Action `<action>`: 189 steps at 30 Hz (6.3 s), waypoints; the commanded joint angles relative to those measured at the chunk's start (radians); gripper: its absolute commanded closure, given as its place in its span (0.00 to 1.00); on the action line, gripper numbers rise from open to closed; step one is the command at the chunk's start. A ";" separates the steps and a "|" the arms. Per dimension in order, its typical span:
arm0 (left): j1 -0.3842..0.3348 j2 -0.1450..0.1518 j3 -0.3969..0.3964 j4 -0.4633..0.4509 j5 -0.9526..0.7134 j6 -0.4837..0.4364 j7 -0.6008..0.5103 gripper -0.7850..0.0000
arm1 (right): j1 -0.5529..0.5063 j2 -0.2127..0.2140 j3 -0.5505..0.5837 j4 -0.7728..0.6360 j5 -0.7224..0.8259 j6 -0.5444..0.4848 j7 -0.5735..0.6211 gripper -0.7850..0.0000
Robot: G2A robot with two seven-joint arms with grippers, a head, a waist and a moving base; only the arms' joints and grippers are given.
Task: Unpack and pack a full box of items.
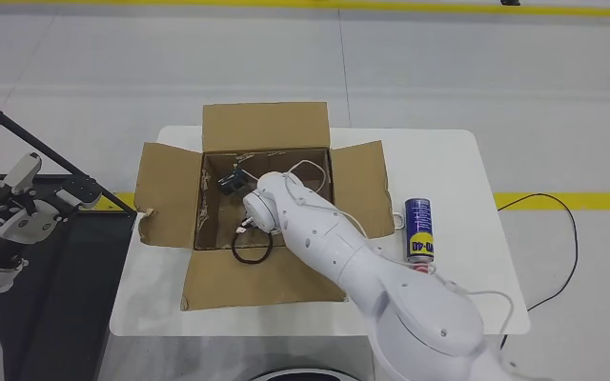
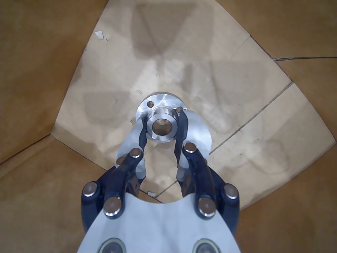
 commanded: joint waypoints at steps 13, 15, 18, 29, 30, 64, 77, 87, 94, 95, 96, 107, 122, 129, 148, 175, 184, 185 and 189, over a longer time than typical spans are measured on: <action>0.000 0.000 0.000 0.000 0.000 0.000 0.000 0.00 | 0.038 -0.021 0.055 0.070 -0.005 -0.064 -0.019 1.00; 0.000 0.000 0.000 0.000 0.000 0.000 0.000 0.00 | 0.050 -0.016 0.074 0.084 0.013 -0.101 -0.030 1.00; 0.000 0.000 0.000 0.000 0.000 0.000 0.000 0.00 | 0.071 -0.003 0.105 0.101 0.042 -0.175 -0.040 1.00; 0.000 0.000 0.000 0.000 0.000 0.000 0.000 0.00 | 0.123 0.069 0.195 0.107 0.098 -0.405 -0.030 1.00; 0.000 0.000 0.000 0.000 0.000 0.000 0.000 0.00 | 0.124 0.077 0.200 0.096 0.098 -0.417 -0.025 1.00; 0.000 0.000 0.000 0.000 0.000 0.000 0.000 0.00 | -0.431 0.484 0.765 -1.250 -0.032 -0.350 0.394 1.00; 0.000 0.000 0.000 0.000 0.000 0.000 0.000 0.00 | -0.472 0.513 0.819 -1.286 0.041 -0.433 0.347 1.00; 0.000 0.000 0.000 0.000 0.000 0.000 0.000 0.00 | -0.474 0.545 0.891 -1.356 -0.076 -0.318 0.396 1.00; 0.000 0.000 0.000 0.000 0.000 0.000 0.000 0.00 | -0.527 0.580 1.014 -1.488 -0.242 -0.166 0.508 1.00; 0.000 0.000 0.000 0.000 0.000 0.000 0.000 0.00 | -0.538 0.587 1.039 -1.516 -0.288 -0.134 0.541 1.00; 0.000 0.000 0.000 0.000 0.000 0.000 0.000 0.00 | -0.547 0.593 1.058 -1.534 -0.320 -0.111 0.562 1.00; 0.000 0.000 0.000 0.000 0.000 0.000 0.000 0.00 | -0.634 0.649 1.187 -1.574 -0.604 0.012 0.638 1.00; 0.000 0.000 0.000 0.000 0.000 0.000 0.000 0.00 | -0.719 0.730 1.294 -1.362 -0.728 -0.011 0.638 1.00; 0.000 0.000 0.000 0.000 0.000 0.000 0.000 0.00 | -0.708 0.755 1.284 -1.212 -0.720 -0.031 0.638 1.00; 0.000 0.000 0.000 0.000 0.000 0.000 0.000 0.00 | -0.670 0.792 1.214 -1.036 -0.714 -0.012 0.638 1.00; 0.000 0.000 0.000 0.000 0.000 0.000 0.000 0.00 | -0.697 0.809 1.239 -1.010 -0.672 0.009 0.603 0.70; 0.000 0.000 0.000 0.000 0.000 0.000 0.000 0.00 | -0.698 0.814 1.244 -1.028 -0.664 0.014 0.610 0.58; 0.000 0.000 0.000 0.000 0.000 0.000 0.000 0.00 | -0.697 0.815 1.250 -1.039 -0.655 0.015 0.604 0.57; 0.000 0.000 0.000 0.000 0.000 0.000 0.000 0.00 | -0.694 0.818 1.275 -1.113 -0.618 0.023 0.594 0.35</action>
